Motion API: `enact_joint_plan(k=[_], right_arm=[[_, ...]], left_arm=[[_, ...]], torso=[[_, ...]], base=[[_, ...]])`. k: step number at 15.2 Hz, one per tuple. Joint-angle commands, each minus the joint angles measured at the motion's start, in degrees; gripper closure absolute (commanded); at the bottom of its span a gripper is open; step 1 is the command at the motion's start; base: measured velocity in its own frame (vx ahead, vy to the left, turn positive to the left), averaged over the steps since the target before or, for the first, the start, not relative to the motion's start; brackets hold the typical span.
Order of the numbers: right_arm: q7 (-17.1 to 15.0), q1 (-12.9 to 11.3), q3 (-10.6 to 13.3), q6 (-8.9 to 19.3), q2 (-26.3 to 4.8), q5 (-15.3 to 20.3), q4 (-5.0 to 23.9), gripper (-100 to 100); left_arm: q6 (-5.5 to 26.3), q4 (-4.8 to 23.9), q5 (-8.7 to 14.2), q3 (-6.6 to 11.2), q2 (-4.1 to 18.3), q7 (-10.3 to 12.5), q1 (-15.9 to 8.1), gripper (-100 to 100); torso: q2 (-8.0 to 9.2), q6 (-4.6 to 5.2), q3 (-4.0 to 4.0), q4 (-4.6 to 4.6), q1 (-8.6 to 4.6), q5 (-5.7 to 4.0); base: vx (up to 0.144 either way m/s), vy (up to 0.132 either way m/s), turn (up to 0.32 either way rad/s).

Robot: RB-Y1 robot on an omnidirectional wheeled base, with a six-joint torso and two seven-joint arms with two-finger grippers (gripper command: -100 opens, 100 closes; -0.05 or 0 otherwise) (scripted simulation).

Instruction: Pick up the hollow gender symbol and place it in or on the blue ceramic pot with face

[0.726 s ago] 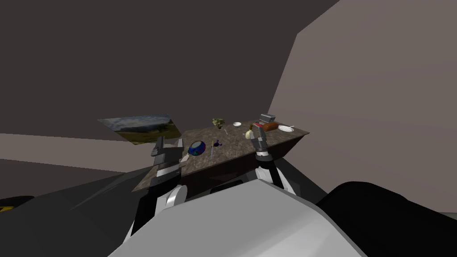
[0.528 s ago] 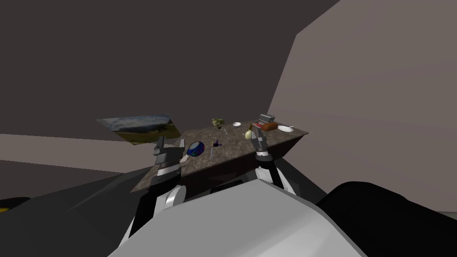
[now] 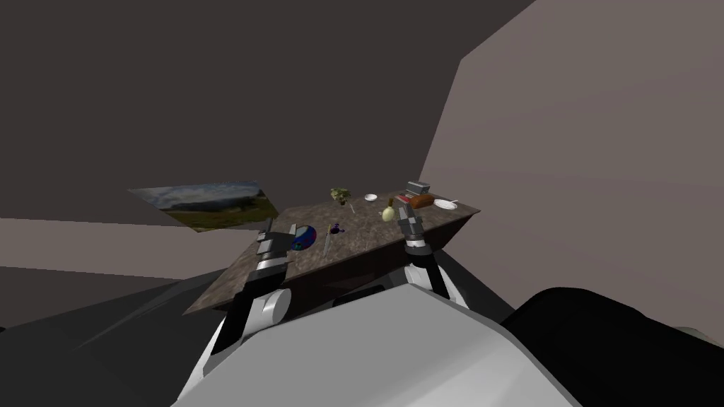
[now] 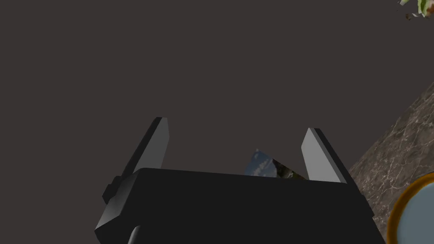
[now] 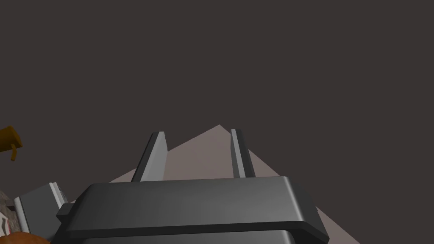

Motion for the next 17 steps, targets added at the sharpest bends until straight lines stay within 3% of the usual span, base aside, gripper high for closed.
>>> enact_joint_plan(k=[1,17], right_arm=[[0.0,0.0,0.0,0.0,0.0,0.0,0.0,0],[0.0,0.0,0.0,0.0,0.0,0.0,0.0,0]], left_arm=[[1.67,1.08,0.52,0.95,0.27,0.74,-1.05,-100],[15.59,17.41,6.11,10.96,0.45,8.35,-12.24,-100]], torso=[[0.0,0.0,0.0,0.0,0.0,0.0],[0.05,0.0,0.03,0.01,0.1,0.02]], base=[[0.01,-0.112,-0.025],[0.009,-0.108,-0.041]])
